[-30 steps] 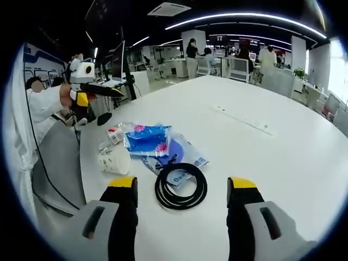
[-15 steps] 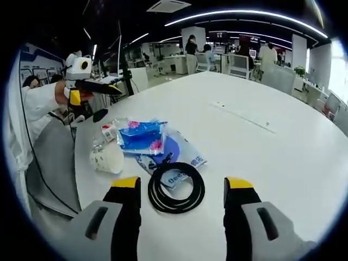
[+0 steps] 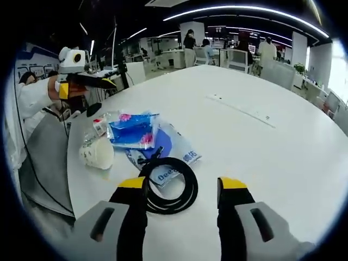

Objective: Arrange the tabletop items into an orderly group along one side of the table until the central work area is clear of visible clutter.

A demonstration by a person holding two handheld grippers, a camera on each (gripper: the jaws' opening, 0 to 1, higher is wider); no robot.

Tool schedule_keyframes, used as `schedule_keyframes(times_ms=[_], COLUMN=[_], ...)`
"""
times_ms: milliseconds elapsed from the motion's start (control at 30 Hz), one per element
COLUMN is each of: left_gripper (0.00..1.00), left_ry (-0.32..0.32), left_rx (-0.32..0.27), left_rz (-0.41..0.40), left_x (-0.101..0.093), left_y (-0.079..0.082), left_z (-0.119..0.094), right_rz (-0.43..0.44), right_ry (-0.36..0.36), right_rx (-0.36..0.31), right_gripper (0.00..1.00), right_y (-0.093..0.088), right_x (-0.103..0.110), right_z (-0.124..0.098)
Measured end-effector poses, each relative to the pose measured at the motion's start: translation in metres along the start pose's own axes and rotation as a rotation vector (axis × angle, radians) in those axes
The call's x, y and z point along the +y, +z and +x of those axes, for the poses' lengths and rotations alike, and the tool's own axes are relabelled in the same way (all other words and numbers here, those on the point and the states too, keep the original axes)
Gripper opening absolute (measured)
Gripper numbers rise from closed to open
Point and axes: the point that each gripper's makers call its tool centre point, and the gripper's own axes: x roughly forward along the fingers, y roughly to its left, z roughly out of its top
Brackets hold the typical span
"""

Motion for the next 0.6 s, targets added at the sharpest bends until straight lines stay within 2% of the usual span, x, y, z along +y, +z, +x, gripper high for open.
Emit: schedule_keyframes(times_ms=[467,600], left_gripper=[0.94,0.94], left_ry=[-0.016,-0.020], left_rx=[-0.004,-0.006], left_rz=[-0.013,-0.017], left_x=[-0.001,-0.002], left_y=[-0.001,-0.001], left_z=[0.006,0.007], right_rz=[-0.001,-0.010], right_ry=[-0.009,-0.012], right_rx=[0.037,0.055], right_gripper=[0.41,0.36], right_y=[-0.011,-0.016], right_x=[-0.009,-0.011], right_z=[0.016,0.021])
